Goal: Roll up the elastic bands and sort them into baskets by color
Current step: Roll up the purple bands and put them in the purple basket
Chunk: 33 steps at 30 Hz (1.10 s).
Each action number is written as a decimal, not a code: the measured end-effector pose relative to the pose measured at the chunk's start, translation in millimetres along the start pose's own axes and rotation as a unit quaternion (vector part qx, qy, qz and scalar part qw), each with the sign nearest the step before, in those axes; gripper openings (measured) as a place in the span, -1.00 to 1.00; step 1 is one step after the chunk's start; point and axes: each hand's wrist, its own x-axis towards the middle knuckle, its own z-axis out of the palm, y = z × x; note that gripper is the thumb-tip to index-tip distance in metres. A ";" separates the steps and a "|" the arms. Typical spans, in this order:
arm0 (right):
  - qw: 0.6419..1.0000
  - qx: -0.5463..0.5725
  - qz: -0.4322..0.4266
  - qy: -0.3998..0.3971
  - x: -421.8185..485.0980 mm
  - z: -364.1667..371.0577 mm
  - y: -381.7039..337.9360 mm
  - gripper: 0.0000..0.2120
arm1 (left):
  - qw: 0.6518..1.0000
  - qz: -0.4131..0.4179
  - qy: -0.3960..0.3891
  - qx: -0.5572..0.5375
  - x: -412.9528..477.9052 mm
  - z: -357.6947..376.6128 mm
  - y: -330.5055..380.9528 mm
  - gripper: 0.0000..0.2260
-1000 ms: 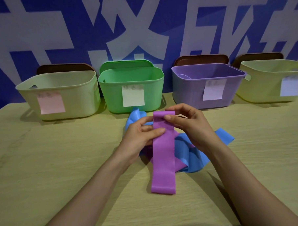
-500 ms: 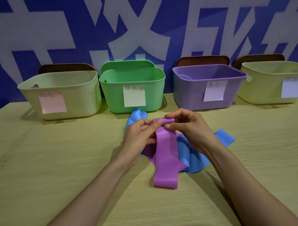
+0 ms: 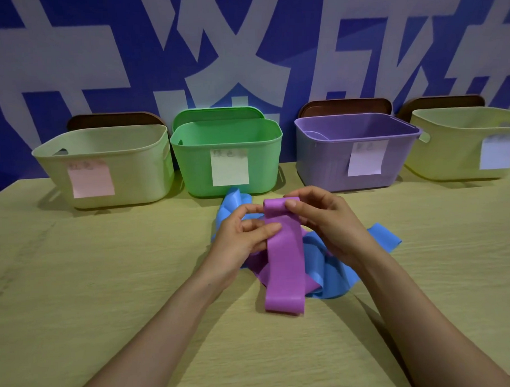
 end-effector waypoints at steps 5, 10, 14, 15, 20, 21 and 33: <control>1.000 0.020 0.009 -0.012 0.5 0.6 2.0 -0.81 | 1.000 -0.005 0.024 0.000 -0.8 -1.5 2.6 -0.73; 0.999 0.033 0.014 -0.023 -0.4 -0.7 -0.4 -0.75 | 1.000 0.010 0.010 0.008 -1.9 -1.9 6.2 -0.65; 1.000 0.009 0.006 -0.024 -1.5 1.8 1.4 -0.76 | 0.999 0.009 0.030 -0.021 -1.5 -0.4 6.3 -0.83; 1.000 0.004 0.005 -0.030 -1.7 2.0 0.9 -0.76 | 0.999 0.011 0.032 -0.022 -1.0 -1.2 5.9 -0.84; 0.998 -0.005 0.037 -0.044 -1.5 -1.1 0.7 -0.68 | 0.998 0.047 0.043 -0.012 0.7 -3.4 7.4 -0.80; 0.998 -0.010 0.035 -0.042 -1.5 -0.6 1.7 -0.68 | 0.997 0.055 0.044 -0.012 0.3 -3.4 8.1 -0.80; 0.999 -0.034 -0.020 -0.015 -4.9 3.3 3.2 -0.79 | 0.999 -0.031 0.020 -0.023 -1.2 -4.8 8.4 -0.63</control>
